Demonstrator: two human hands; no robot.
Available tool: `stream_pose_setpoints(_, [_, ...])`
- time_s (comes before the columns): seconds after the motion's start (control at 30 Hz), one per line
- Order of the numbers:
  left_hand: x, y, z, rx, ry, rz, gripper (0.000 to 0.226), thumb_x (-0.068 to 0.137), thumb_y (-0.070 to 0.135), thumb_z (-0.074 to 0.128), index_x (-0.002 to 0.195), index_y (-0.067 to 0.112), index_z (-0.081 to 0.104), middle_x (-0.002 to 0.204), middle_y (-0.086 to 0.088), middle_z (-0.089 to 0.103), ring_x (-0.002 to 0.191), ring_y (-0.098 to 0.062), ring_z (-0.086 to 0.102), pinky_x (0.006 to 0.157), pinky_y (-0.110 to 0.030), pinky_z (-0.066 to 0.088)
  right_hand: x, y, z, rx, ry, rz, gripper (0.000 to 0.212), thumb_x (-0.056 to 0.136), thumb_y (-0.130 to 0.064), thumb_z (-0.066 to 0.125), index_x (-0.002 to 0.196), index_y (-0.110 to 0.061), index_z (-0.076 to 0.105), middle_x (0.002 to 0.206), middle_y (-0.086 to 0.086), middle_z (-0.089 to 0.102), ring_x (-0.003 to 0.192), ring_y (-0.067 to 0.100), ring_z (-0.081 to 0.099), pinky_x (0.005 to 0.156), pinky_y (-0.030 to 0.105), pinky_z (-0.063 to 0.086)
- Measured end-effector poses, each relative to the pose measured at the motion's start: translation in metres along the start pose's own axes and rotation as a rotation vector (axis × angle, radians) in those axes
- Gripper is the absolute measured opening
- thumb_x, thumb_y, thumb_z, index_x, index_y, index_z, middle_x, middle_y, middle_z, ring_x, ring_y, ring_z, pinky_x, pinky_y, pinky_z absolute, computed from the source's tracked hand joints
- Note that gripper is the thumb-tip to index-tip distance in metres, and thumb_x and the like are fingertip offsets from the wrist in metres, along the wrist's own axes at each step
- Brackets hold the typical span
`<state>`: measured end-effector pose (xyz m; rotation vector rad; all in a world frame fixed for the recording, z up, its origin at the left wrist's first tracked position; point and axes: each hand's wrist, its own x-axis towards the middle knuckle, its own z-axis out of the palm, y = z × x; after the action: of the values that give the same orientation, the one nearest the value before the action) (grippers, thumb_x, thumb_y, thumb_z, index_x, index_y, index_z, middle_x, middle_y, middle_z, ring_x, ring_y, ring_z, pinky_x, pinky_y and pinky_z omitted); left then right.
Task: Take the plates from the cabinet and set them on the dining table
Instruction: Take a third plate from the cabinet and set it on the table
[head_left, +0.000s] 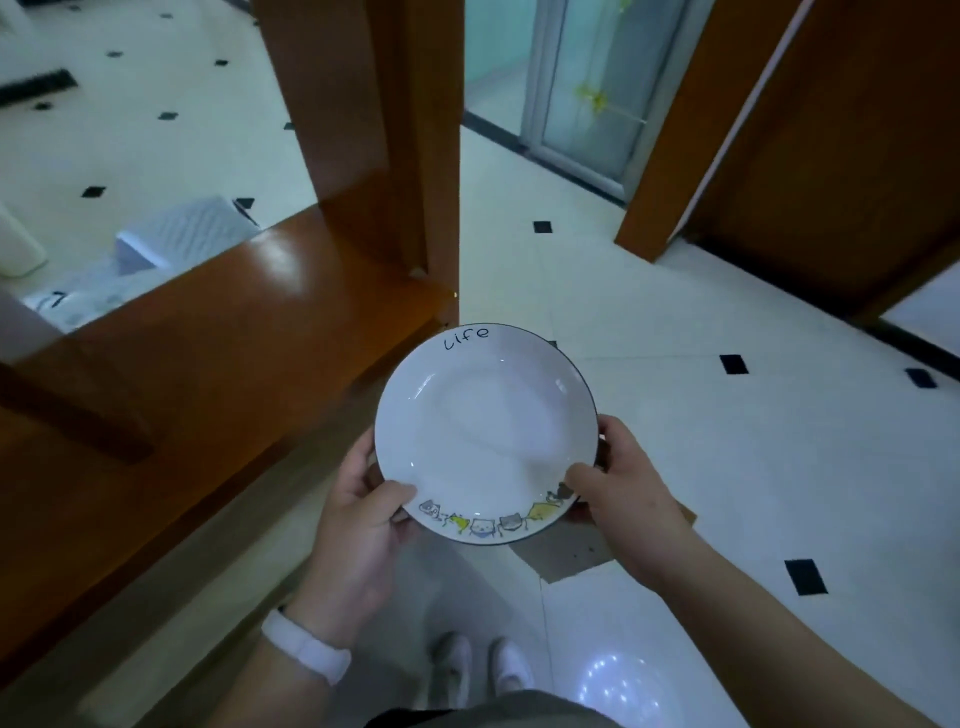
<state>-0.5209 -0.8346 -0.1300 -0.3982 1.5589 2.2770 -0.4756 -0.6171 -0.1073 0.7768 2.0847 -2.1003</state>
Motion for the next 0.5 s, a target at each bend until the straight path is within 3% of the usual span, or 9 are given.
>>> stream_pose_setpoints(0.07, [0.009,0.005,0.014,0.012,-0.064,0.008,0.066,0.071,-0.007,0.054,0.126,0.028,0.060,0.114,-0.007,0.068,0.092,-0.029,0.062,0.082,-0.047,0.050,-0.003,-0.006,-0.008,-0.004,0.079,-0.016,0.041,0.085,0.006,0.049,0.112,-0.024,0.055,0.100,0.006,0.067,0.081,0.016,0.070,0.059,0.025,0.057])
stream_pose_setpoints(0.23, [0.027,0.012,0.062,0.089,-0.253,0.001,0.063,0.083,-0.017,0.041,0.117,0.033,0.060,0.097,0.008,0.074,0.079,-0.017,0.068,0.066,-0.036,0.056,-0.013,-0.013,-0.036,0.075,0.276,-0.024,0.041,0.085,0.006,0.047,0.111,-0.024,0.056,0.104,0.010,0.065,0.090,0.025,0.069,0.065,0.035,0.061])
stream_pose_setpoints(0.33, [0.033,0.009,0.092,0.100,-0.397,-0.053,0.062,0.083,-0.017,0.041,0.116,0.033,0.060,0.096,0.007,0.073,0.078,-0.020,0.064,0.063,-0.036,0.056,-0.029,-0.012,-0.058,0.160,0.405,-0.026,0.043,0.085,0.009,0.045,0.114,-0.021,0.056,0.101,0.010,0.065,0.081,0.021,0.071,0.067,0.039,0.061])
stream_pose_setpoints(0.5, [0.033,-0.008,0.146,0.136,-0.627,-0.174,0.061,0.075,-0.008,0.050,0.118,0.034,0.062,0.099,-0.003,0.068,0.084,-0.029,0.051,0.063,-0.037,0.055,-0.068,-0.001,-0.097,0.253,0.608,-0.057,0.042,0.087,0.010,0.046,0.112,-0.021,0.057,0.099,0.010,0.067,0.079,0.022,0.073,0.065,0.035,0.060])
